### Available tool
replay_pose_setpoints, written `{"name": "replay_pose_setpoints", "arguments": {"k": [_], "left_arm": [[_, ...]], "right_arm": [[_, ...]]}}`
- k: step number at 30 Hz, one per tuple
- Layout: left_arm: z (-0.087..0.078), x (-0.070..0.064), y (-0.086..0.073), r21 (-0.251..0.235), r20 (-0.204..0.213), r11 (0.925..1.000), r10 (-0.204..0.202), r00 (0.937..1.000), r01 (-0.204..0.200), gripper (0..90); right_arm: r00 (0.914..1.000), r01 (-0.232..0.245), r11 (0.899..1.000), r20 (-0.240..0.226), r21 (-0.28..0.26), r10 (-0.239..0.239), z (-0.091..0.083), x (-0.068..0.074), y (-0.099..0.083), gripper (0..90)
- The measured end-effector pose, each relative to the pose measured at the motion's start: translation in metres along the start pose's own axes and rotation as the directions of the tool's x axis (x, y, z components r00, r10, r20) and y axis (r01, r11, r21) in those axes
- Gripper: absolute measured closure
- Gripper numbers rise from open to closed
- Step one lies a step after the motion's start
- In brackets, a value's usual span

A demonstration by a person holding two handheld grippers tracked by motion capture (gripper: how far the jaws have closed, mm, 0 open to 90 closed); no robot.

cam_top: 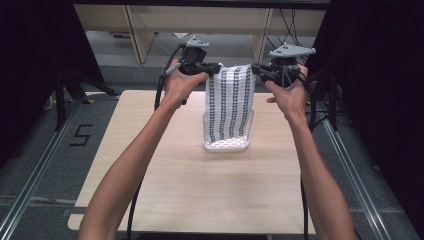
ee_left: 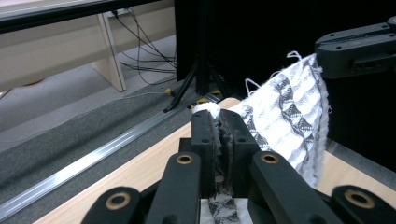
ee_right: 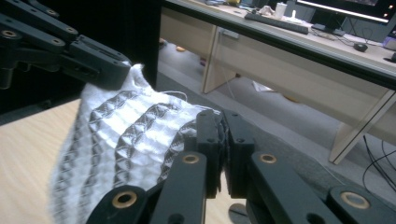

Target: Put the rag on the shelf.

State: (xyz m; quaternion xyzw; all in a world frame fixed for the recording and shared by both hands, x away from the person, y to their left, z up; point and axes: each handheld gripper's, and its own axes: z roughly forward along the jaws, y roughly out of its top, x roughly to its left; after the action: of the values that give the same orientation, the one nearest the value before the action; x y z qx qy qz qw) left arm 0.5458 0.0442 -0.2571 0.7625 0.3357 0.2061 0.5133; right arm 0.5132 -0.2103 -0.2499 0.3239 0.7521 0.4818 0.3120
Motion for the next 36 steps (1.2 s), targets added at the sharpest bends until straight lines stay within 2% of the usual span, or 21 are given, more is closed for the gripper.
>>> {"name": "replay_pose_setpoints", "arguments": {"k": [2, 4, 5, 6, 7, 8, 9, 17, 18, 19, 21, 23, 25, 26, 27, 29, 31, 32, 33, 35, 36], "left_arm": [[0.009, 0.006, -0.004, 0.014, -0.014, 0.9999, -0.003, 0.9999, 0.004, 84.3], [0.018, 0.009, -0.008, 0.025, -0.028, 0.9997, 0.001, 0.9996, -0.001, 84.2], [0.021, 0.01, -0.009, 0.031, -0.03, 0.9995, 0.009, 0.9995, -0.008, 84.2], [0.025, 0.012, -0.01, 0.043, -0.034, 0.9987, 0.028, 0.999, -0.027, 84.1], [0.028, 0.013, -0.012, 0.047, -0.036, 0.9985, 0.028, 0.999, -0.026, 84.2], [0.032, 0.015, -0.013, 0.057, -0.038, 0.9981, 0.025, 0.999, -0.022, 84.2], [0.036, 0.017, -0.014, 0.054, -0.042, 0.9983, 0.022, 0.9989, -0.02, 84.4], [0.056, 0.028, -0.037, 0.099, -0.055, 0.995, -0.013, 0.9984, 0.019, 84.3], [0.058, 0.029, -0.04, 0.103, -0.057, 0.9944, -0.018, 0.9982, 0.024, 84.3], [0.059, 0.029, -0.043, 0.108, -0.06, 0.9937, -0.024, 0.9979, 0.03, 84.3], [0.062, 0.03, -0.048, 0.118, -0.057, 0.9924, -0.031, 0.9979, 0.037, 84.3], [0.065, 0.031, -0.054, 0.132, -0.05, 0.9899, -0.046, 0.9977, 0.052, 84.2], [0.067, 0.032, -0.059, 0.151, -0.051, 0.9868, -0.052, 0.9973, 0.06, 84.0], [0.069, 0.032, -0.062, 0.163, -0.049, 0.9847, -0.054, 0.9974, 0.061, 83.9], [0.07, 0.032, -0.065, 0.178, -0.045, 0.9822, -0.052, 0.9976, 0.06, 83.8], [0.072, 0.032, -0.069, 0.198, -0.041, 0.9787, -0.047, 0.9981, 0.054, 83.6], [0.073, 0.033, -0.074, 0.216, -0.036, 0.9749, -0.049, 0.9982, 0.055, 83.3], [0.073, 0.034, -0.077, 0.226, -0.033, 0.972, -0.057, 0.9978, 0.064, 82.7], [0.074, 0.034, -0.08, 0.237, -0.034, 0.969, -0.064, 0.9974, 0.07, 82.1], [0.075, 0.035, -0.084, 0.253, -0.031, 0.9646, -0.07, 0.9971, 0.075, 80.8], [0.075, 0.035, -0.085, 0.256, -0.031, 0.9636, -0.072, 0.997, 0.077, 80.7]], "right_arm": [[0.9999, -0.012, 1.0, 0.002, 0.01, 0.012, 0.013, -0.007, -0.003, 87.5], [0.9992, -0.036, 0.999, -0.015, 0.034, 0.037, 0.026, -0.014, -0.008, 87.4], [0.9987, -0.05, 0.998, -0.009, 0.046, 0.05, 0.033, -0.016, -0.012, 87.4], [0.999, -0.043, 0.997, -0.008, 0.065, 0.043, 0.039, -0.021, -0.015, 87.4], [0.9988, -0.048, 0.996, -0.006, 0.075, 0.048, 0.045, -0.024, -0.018, 87.4], [0.9972, -0.073, 0.994, -0.009, 0.086, 0.074, 0.051, -0.025, -0.022, 87.4], [0.9978, -0.066, 0.994, -0.002, 0.087, 0.066, 0.056, -0.028, -0.025, 87.4], [0.9942, -0.103, 0.982, -0.013, 0.158, 0.107, 0.083, -0.033, -0.048, 87.3], [0.9948, -0.099, 0.983, -0.01, 0.156, 0.102, 0.085, -0.033, -0.05, 87.3], [0.9938, -0.105, 0.978, -0.017, 0.179, 0.11, 0.086, -0.033, -0.052, 87.3], [0.9951, -0.094, 0.98, -0.013, 0.177, 0.098, 0.091, -0.032, -0.056, 87.3], [0.9929, -0.111, 0.973, -0.019, 0.201, 0.118, 0.095, -0.032, -0.06, 87.2], [0.9937, -0.098, 0.97, -0.031, 0.223, 0.108, 0.099, -0.035, -0.066, 87.2], [0.9882, -0.14, 0.962, -0.027, 0.235, 0.151, 0.101, -0.032, -0.069, 87.2], [0.9911, -0.115, 0.96, -0.036, 0.254, 0.128, 0.103, -0.034, -0.071, 87.2], [0.9906, -0.117, 0.96, -0.04, 0.254, 0.131, 0.107, -0.034, -0.077, 87.1], [0.9879, -0.123, 0.95, -0.057, 0.286, 0.144, 0.108, -0.033, -0.081, 87.0], [0.9863, -0.134, 0.951, -0.056, 0.28, 0.155, 0.11, -0.033, -0.084, 86.9], [0.9842, -0.14, 0.942, -0.061, 0.304, 0.166, 0.11, -0.032, -0.086, 86.7], [0.9828, -0.142, 0.937, -0.068, 0.319, 0.172, 0.112, -0.033, -0.09, 85.7], [0.9782, -0.168, 0.927, -0.059, 0.335, 0.199, 0.111, -0.032, -0.091, 84.8]]}}
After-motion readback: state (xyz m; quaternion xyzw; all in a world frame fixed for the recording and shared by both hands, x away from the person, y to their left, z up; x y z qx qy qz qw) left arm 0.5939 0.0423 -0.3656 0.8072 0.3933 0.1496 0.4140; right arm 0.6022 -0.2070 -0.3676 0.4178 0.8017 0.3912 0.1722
